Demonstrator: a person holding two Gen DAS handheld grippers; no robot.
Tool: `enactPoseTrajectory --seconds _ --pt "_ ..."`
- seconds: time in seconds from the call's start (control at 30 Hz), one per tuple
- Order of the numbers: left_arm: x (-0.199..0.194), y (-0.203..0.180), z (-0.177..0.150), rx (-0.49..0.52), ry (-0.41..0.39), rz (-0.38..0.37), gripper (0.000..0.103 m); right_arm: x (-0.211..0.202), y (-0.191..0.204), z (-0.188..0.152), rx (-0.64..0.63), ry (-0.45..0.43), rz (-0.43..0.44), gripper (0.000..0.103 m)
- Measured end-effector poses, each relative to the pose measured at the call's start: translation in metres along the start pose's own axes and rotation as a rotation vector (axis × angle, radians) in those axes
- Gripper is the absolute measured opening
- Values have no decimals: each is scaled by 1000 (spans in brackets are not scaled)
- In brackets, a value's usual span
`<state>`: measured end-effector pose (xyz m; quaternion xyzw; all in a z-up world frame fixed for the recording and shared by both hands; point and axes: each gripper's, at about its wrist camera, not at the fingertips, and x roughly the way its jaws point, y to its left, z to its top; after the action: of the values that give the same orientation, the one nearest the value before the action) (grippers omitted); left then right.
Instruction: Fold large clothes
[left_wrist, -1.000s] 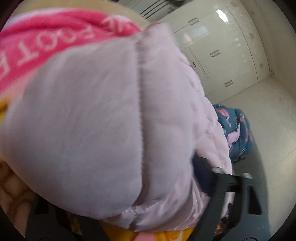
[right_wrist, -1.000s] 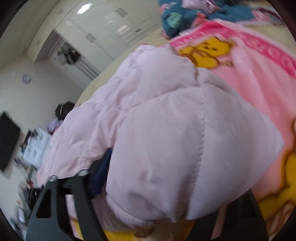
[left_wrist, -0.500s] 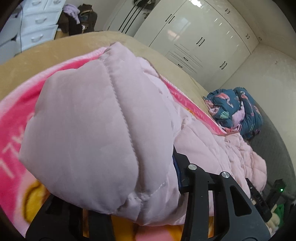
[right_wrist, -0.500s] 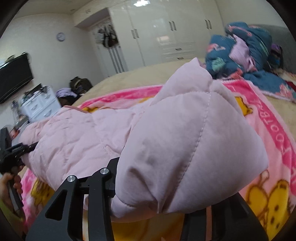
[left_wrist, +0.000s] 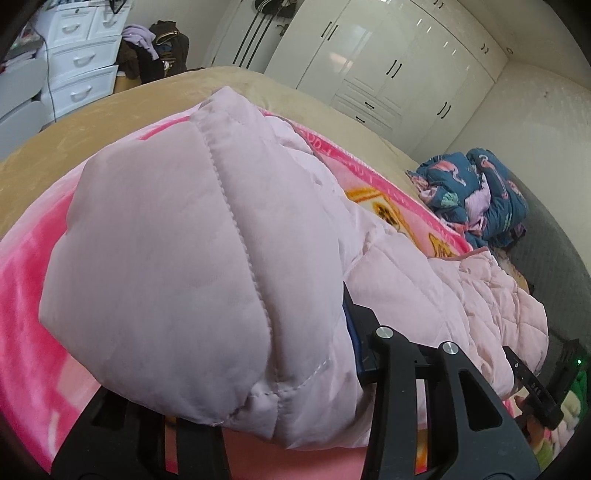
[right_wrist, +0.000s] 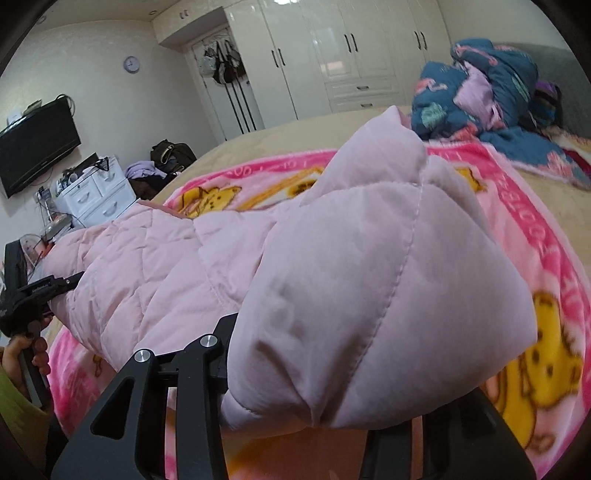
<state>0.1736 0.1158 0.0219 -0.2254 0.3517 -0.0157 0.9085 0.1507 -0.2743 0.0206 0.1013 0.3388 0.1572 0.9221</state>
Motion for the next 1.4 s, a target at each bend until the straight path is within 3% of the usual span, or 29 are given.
enactPoseTrajectory --seconds 0.3,0.47,0.67,0.73,0.87,0.93,1.1,1.27,1.4 --pt "-4 10 -14 -3 23 13 35 5 -8 -17 73 44 -14 41" --pt "0 13 -17 -5 33 24 39 17 -30 -22 207 97 -5 48" --pt "5 19 -23 -26 58 40 46 32 -57 -36 387 184 30 72" --pt "5 22 -25 -34 63 44 51 30 -60 -36 394 201 15 88" --pt "1 26 -30 -46 77 51 63 23 -65 -40 418 232 23 92" --pt "-1 28 -33 -46 83 60 73 14 -72 -44 421 240 4 99" --pt "-12 32 -39 -52 83 90 92 -14 -83 -55 402 226 -19 99" --pt "-34 38 -47 -63 51 138 94 -41 -86 -60 365 198 -59 99" --pt "-59 42 -54 -77 -7 175 94 -68 -80 -57 325 128 -109 99"
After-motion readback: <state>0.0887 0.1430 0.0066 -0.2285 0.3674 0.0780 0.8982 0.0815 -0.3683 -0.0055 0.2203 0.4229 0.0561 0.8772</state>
